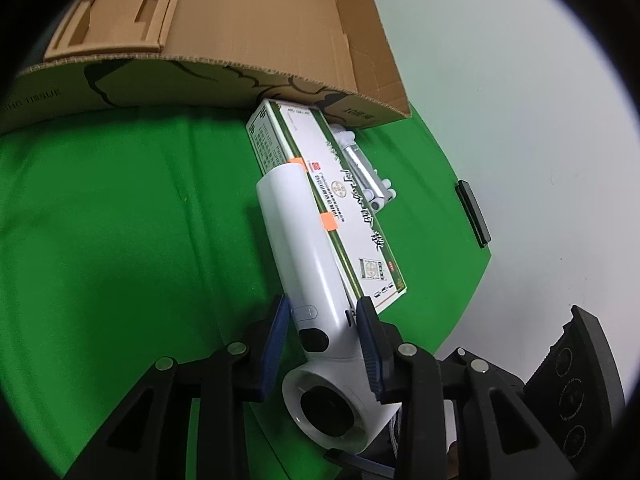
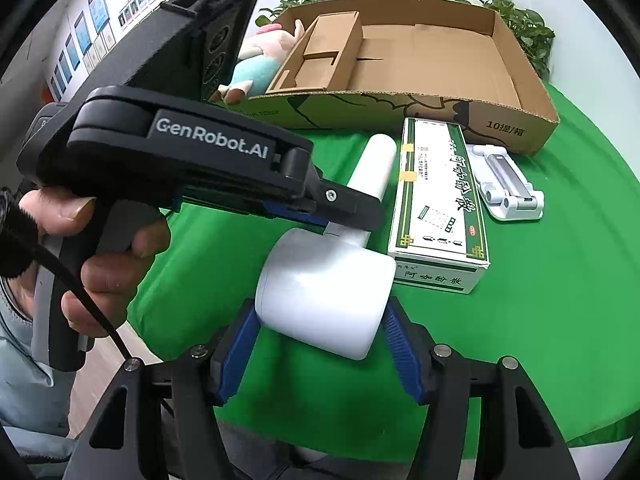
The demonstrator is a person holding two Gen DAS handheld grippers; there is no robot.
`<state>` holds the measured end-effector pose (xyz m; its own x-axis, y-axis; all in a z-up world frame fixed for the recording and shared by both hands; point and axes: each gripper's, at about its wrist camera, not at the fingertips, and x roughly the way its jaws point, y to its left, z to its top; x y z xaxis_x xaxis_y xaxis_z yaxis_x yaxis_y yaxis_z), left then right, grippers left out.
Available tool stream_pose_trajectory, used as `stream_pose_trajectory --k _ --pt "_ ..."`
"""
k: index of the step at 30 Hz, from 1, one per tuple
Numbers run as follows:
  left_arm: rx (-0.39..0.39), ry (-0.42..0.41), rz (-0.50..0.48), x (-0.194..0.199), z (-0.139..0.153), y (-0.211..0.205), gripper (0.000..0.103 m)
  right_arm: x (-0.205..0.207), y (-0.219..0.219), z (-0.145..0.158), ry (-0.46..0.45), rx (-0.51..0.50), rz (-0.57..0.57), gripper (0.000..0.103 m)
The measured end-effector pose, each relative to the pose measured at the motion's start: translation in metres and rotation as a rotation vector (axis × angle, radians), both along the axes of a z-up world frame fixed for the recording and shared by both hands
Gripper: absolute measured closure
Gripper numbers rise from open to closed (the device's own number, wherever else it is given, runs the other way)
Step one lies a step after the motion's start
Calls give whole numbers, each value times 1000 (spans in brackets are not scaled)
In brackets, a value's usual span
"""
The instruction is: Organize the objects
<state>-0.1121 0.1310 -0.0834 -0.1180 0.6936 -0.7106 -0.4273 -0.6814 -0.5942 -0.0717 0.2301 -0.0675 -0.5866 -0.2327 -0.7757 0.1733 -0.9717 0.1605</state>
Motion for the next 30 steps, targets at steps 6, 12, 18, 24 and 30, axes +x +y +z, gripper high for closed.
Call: stream_pose_trajectory --k 6,12,18,24,30 --pt "13 20 10 2 10 -12 69 2 -3 8 26 -4 4 43" --pt "20 49 20 2 21 -11 69 4 -4 16 49 -13 6 43" --pt "26 85 41 1 33 -20 69 1 -7 26 76 -18 14 43" --pt "26 150 67 -5 57 -33 70 -10 -11 41 123 -22 22 43" --pt "45 243 110 -20 90 -44 70 -32 -18 68 193 -7 42 44"
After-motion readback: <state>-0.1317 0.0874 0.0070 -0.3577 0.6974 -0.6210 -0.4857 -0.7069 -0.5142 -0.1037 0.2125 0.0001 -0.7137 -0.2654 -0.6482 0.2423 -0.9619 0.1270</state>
